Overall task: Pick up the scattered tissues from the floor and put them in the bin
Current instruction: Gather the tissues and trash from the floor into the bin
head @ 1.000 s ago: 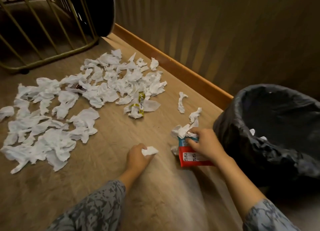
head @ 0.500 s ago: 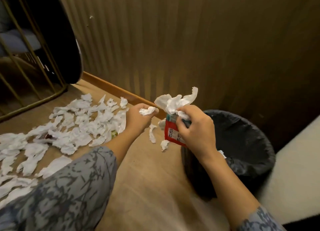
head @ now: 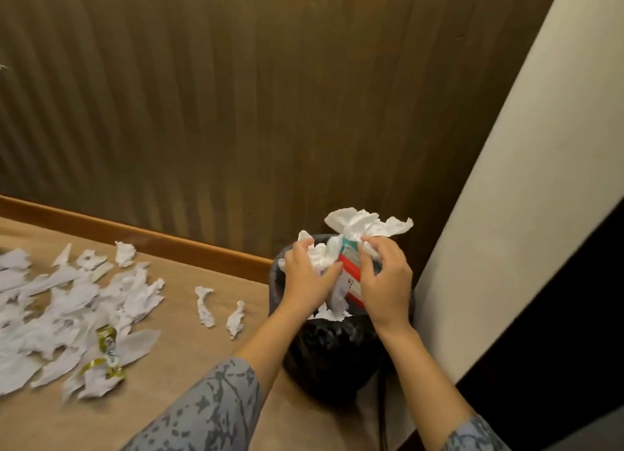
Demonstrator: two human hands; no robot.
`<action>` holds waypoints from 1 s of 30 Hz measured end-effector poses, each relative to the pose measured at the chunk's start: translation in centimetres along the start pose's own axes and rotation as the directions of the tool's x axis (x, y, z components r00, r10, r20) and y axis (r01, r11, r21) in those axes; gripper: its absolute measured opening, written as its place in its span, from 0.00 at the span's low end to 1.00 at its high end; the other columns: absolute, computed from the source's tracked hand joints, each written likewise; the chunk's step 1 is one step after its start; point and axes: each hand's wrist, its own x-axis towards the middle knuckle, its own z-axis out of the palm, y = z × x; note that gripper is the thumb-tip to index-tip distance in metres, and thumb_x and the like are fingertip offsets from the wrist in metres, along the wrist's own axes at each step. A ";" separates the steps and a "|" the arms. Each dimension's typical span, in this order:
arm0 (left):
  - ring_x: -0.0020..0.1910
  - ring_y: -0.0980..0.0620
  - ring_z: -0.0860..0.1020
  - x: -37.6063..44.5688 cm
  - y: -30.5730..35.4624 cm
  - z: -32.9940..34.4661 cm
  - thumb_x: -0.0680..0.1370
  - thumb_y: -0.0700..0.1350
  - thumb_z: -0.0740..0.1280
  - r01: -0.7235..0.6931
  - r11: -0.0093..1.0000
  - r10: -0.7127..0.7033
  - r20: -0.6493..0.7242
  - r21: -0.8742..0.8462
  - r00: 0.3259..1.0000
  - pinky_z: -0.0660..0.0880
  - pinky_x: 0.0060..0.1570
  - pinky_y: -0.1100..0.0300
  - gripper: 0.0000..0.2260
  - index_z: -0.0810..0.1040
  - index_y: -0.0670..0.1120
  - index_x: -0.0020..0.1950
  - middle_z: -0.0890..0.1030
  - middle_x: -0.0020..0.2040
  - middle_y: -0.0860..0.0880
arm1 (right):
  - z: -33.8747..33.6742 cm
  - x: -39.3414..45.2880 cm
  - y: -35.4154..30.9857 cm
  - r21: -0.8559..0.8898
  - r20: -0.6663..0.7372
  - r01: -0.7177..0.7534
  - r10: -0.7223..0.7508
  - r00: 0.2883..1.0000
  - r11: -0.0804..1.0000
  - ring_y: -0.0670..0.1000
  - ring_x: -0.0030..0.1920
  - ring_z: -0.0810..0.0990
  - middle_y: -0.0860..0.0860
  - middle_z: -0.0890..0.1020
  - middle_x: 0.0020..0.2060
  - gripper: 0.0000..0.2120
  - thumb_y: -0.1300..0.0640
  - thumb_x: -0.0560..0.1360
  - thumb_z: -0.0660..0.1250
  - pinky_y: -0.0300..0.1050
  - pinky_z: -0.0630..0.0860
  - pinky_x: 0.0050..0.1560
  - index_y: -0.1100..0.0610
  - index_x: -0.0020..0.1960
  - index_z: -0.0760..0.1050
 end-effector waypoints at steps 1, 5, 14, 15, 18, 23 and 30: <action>0.67 0.48 0.66 -0.1 -0.2 0.3 0.71 0.55 0.73 -0.010 1.000 0.008 0.068 0.029 0.998 0.66 0.65 0.55 0.33 0.62 0.51 0.71 0.64 0.69 0.47 | 0.1 -0.2 0.6 -0.034 0.044 -0.012 0.013 0.999 0.999 0.47 0.54 0.77 0.50 0.81 0.52 0.07 0.59 0.79 0.66 0.48 0.77 0.57 0.57 0.56 0.78; 0.62 0.53 0.72 0.4 -1.6 -0.8 0.73 0.49 0.72 -0.117 0.993 0.115 0.135 0.012 0.984 0.73 0.60 0.59 0.22 0.72 0.51 0.65 0.71 0.63 0.50 | 0.5 -1.1 1.9 -0.183 0.261 -0.050 0.097 0.960 0.982 0.51 0.60 0.76 0.50 0.80 0.58 0.16 0.50 0.76 0.67 0.55 0.72 0.64 0.54 0.62 0.76; 0.47 0.54 0.80 2.6 -5.4 -9.9 0.76 0.43 0.69 0.025 0.996 -0.027 -0.028 -0.085 0.999 0.76 0.44 0.65 0.06 0.80 0.47 0.53 0.82 0.46 0.51 | 5.2 -1.7 -3.8 -0.170 0.484 0.026 0.060 0.873 0.985 0.46 0.52 0.77 0.48 0.82 0.51 0.09 0.52 0.77 0.67 0.44 0.77 0.56 0.52 0.55 0.80; 0.47 0.54 0.80 2.7 -6.2 -11.0 0.76 0.43 0.70 0.050 0.994 -0.053 -0.030 -0.094 0.998 0.77 0.46 0.63 0.07 0.80 0.47 0.53 0.82 0.47 0.50 | 6.4 -1.8 -5.2 -0.153 0.529 0.068 0.024 0.848 0.986 0.46 0.49 0.77 0.48 0.82 0.49 0.08 0.53 0.78 0.66 0.42 0.77 0.53 0.53 0.54 0.80; 0.48 0.54 0.80 2.9 -8.3 -14.2 0.76 0.43 0.70 0.131 0.983 -0.137 -0.043 -0.125 0.990 0.77 0.47 0.61 0.07 0.79 0.47 0.53 0.82 0.48 0.50 | 10.5 -1.8 -9.0 -0.157 0.652 0.161 -0.020 0.758 0.974 0.46 0.43 0.76 0.49 0.81 0.44 0.07 0.54 0.78 0.66 0.36 0.72 0.43 0.56 0.52 0.81; 0.53 0.49 0.79 2.8 -11.3 -19.1 0.76 0.41 0.69 0.239 0.953 -0.259 -0.094 -0.185 0.961 0.78 0.55 0.53 0.07 0.79 0.48 0.54 0.81 0.53 0.48 | 17.4 -2.1 -13.9 -0.186 0.766 0.244 -0.015 0.643 0.952 0.47 0.40 0.76 0.49 0.78 0.43 0.05 0.56 0.79 0.64 0.39 0.75 0.42 0.54 0.51 0.78; 0.53 0.50 0.75 1.3 -16.4 -22.5 0.79 0.47 0.64 0.351 0.922 -0.382 -0.249 -0.160 0.890 0.74 0.51 0.56 0.09 0.76 0.50 0.59 0.79 0.59 0.48 | 25.5 -4.7 -14.5 -0.291 0.902 0.360 0.128 0.413 0.886 0.55 0.61 0.75 0.53 0.71 0.67 0.23 0.56 0.79 0.64 0.51 0.77 0.59 0.48 0.72 0.64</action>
